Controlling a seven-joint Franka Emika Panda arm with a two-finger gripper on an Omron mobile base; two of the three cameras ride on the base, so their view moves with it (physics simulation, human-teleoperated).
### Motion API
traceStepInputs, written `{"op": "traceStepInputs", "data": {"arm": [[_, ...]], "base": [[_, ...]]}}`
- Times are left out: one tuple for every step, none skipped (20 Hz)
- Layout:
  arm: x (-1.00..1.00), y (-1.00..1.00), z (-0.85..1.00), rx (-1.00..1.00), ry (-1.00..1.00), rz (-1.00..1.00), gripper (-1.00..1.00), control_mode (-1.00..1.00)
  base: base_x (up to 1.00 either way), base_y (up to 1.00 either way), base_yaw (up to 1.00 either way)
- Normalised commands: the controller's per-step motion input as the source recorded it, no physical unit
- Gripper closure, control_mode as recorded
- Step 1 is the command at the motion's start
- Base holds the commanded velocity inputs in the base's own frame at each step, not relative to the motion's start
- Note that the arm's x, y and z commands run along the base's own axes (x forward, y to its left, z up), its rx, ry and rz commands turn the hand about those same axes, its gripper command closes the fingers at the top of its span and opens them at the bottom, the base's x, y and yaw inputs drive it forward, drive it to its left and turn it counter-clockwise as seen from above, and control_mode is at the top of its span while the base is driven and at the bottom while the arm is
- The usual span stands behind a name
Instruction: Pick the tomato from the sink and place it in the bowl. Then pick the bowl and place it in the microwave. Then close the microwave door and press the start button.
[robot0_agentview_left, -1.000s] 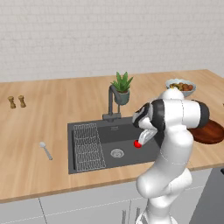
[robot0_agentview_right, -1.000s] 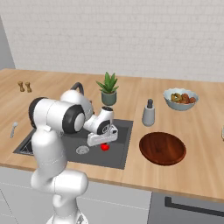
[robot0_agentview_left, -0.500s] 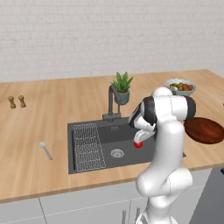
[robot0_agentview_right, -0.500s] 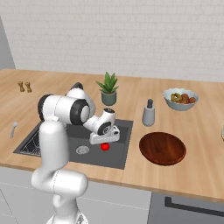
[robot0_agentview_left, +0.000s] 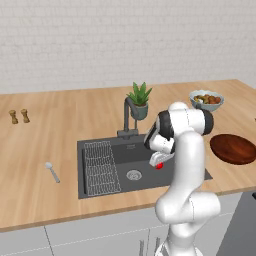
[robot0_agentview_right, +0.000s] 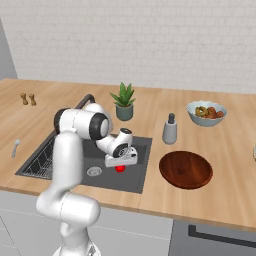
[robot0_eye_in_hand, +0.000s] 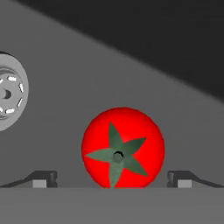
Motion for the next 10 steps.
{"op": "traceStepInputs", "data": {"arm": [[0.16, 0.09, -0.28, -0.02, -0.01, -0.03, -1.00, -1.00], [0.22, 0.09, -0.24, -0.03, -0.02, -0.03, -1.00, -1.00], [0.21, 0.05, -0.24, -0.03, -0.01, -0.03, -1.00, -1.00], [0.24, 0.05, -0.24, -0.03, -0.02, -0.03, -1.00, -1.00], [0.27, 0.06, -0.24, -0.03, -0.02, -0.03, -1.00, -1.00], [0.19, 0.02, -0.24, -0.01, -0.02, -0.03, -1.00, -1.00], [0.06, 0.00, -0.22, -0.01, -0.01, -0.01, -1.00, -1.00], [0.00, 0.00, -0.21, -0.01, -0.01, 0.00, -1.00, -1.00], [-0.01, 0.00, -0.13, 0.00, -0.03, 0.00, 1.00, -1.00], [-0.19, 0.00, -0.05, 0.00, -0.02, 0.00, 1.00, -1.00]], "base": [[0.00, 0.00, 0.00], [0.00, 0.00, 0.00], [0.00, 0.00, 0.00], [0.00, 0.00, 0.00], [0.00, 0.00, 0.00], [0.00, 0.00, 0.00], [0.00, 0.00, 0.00], [0.00, 0.00, 0.00], [0.00, 0.00, 0.00], [0.00, 0.00, 0.00]]}}
